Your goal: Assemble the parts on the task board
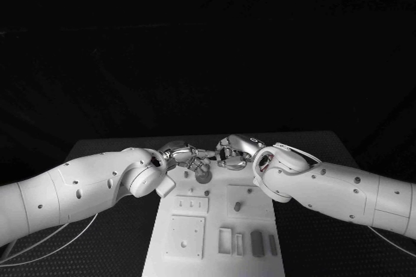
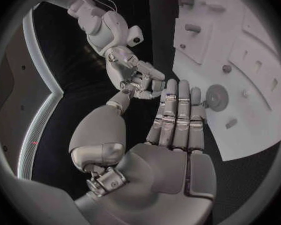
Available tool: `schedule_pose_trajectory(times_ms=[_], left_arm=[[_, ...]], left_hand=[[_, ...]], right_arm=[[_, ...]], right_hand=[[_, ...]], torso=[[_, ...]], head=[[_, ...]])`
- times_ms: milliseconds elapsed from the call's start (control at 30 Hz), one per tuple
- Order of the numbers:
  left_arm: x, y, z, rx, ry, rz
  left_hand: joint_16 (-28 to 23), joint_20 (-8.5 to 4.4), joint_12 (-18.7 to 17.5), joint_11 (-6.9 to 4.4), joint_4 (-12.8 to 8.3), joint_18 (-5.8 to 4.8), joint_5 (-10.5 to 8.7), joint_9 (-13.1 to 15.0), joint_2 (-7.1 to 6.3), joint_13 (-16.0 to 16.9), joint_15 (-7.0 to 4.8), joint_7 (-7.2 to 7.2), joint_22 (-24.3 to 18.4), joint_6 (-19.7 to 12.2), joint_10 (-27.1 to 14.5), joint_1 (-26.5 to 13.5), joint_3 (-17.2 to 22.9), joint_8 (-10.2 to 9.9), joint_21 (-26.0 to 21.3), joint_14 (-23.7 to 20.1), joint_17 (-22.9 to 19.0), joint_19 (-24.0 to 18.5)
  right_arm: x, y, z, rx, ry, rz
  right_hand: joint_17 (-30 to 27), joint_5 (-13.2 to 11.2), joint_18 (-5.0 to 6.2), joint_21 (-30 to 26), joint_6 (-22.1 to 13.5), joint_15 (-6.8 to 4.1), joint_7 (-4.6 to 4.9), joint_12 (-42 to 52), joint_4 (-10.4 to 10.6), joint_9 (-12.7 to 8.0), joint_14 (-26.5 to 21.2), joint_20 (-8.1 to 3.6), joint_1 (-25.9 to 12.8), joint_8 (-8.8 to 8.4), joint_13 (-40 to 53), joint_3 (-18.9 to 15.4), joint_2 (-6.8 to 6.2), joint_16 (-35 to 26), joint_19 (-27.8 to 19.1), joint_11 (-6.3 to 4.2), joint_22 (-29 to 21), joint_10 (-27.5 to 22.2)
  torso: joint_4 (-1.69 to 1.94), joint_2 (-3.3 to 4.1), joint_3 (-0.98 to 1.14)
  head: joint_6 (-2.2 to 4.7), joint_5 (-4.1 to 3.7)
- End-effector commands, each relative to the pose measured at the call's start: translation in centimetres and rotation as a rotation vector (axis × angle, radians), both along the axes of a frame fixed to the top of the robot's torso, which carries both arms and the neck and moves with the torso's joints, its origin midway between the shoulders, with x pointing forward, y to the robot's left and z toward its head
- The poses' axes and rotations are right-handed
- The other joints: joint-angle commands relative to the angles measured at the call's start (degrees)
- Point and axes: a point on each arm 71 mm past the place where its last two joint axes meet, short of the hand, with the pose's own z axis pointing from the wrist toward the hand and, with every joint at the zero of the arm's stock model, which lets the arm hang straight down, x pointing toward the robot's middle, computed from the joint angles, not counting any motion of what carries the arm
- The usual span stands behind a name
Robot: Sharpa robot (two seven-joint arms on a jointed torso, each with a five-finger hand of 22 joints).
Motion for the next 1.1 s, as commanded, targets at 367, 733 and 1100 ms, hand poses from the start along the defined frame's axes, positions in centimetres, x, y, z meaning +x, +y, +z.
schedule_pose_trajectory(times_ms=[367, 733, 1100], left_arm=[[-0.2, -0.7, -0.3, 0.061, 0.024, -0.03], [-0.2, -1.2, -0.3, 0.061, 0.023, -0.032], [-0.3, -1.3, -0.2, 0.045, 0.029, -0.033]], left_hand=[[0.5, 0.08, 0.3, -0.38, 0.2, 0.69, -0.24, 0.1, 0.71, 0.2, -0.04, -0.47, 1.1, 0.5, 0.3, 0.0, 0.1, 0.2, 0.1, 0.2, 0.3, -0.3], [0.9, 0.07, 0.5, -0.46, -1.2, 0.74, -0.21, 0.2, 2.86, 0.4, -0.09, -0.57, 1.2, 0.8, 0.4, 1.1, 0.0, 0.2, 0.3, 0.1, 0.5, -0.3], [1.4, 0.07, 1.0, -0.91, -5.7, 0.54, -0.15, 0.4, 8.82, 0.8, -0.1, -1.11, 1.1, 2.1, 0.8, 4.0, 0.5, 0.5, 0.7, 0.0, 0.6, -0.5]], right_arm=[[-0.9, 1.6, 0.2, -0.011, -0.016, 0.047], [-1.3, 2.4, 0.2, -0.008, -0.009, 0.065], [-1.2, 2.7, 0.1, -0.01, 0.0, 0.069]], right_hand=[[-0.1, -0.3, 3.54, 0.2, 11.4, -0.24, -1.97, 0.1, 0.0, 0.1, 0.3, -0.21, 0.0, 0.22, -0.1, 0.8, -0.18, 0.2, 0.6, -2.04, 0.3, -1.5], [-0.2, -0.3, 3.54, 0.2, 11.5, -0.27, -1.99, 0.1, 0.0, 0.1, 0.4, -0.24, -0.1, 0.17, -0.1, 1.0, -0.33, 0.2, 0.7, -2.07, 0.2, -1.4], [-0.2, -0.3, 3.54, 0.2, 11.5, -0.29, -2.0, 0.1, 0.0, 0.1, 0.4, -0.25, -0.2, 0.14, -0.1, 1.1, -0.38, 0.2, 0.7, -2.08, 0.2, -1.3]], torso=[[-0.07, 0.04, 0.1], [-0.12, 0.03, 0.11], [-0.1, 0.06, 0.08]], head=[[-0.47, 0.15], [-0.45, 0.21], [-0.59, 0.07]])
